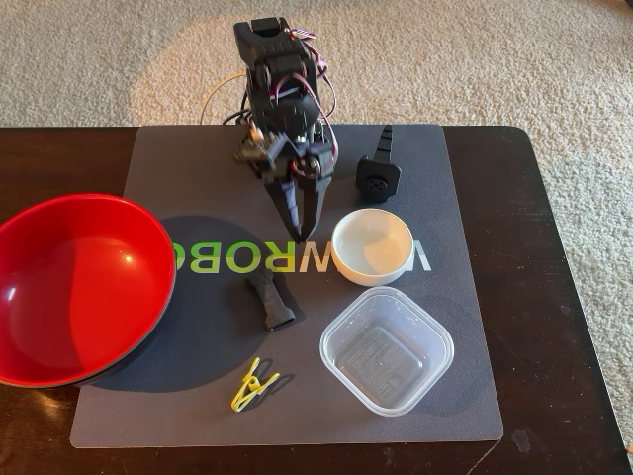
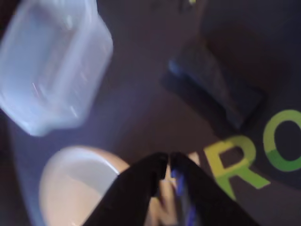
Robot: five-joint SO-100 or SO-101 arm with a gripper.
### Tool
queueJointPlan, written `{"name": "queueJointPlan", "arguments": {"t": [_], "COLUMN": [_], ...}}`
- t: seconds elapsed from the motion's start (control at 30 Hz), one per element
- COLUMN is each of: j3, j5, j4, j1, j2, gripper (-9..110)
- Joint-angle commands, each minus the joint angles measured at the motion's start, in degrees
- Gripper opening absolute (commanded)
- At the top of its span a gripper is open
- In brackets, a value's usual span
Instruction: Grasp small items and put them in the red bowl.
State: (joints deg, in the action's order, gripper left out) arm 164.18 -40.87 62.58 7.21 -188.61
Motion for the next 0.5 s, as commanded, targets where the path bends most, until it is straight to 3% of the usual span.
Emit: {"name": "queueJointPlan", "arguments": {"t": [0.0, 0.33, 0.47], "j3": [-13.54, -18.02, -13.18], "j5": [9.32, -4.04, -6.5], "j4": [2.81, 10.2, 13.1], "j1": [-4.39, 7.73, 15.82], "j2": [0.18, 21.97, 15.56], "gripper": [0, 2, 9]}}
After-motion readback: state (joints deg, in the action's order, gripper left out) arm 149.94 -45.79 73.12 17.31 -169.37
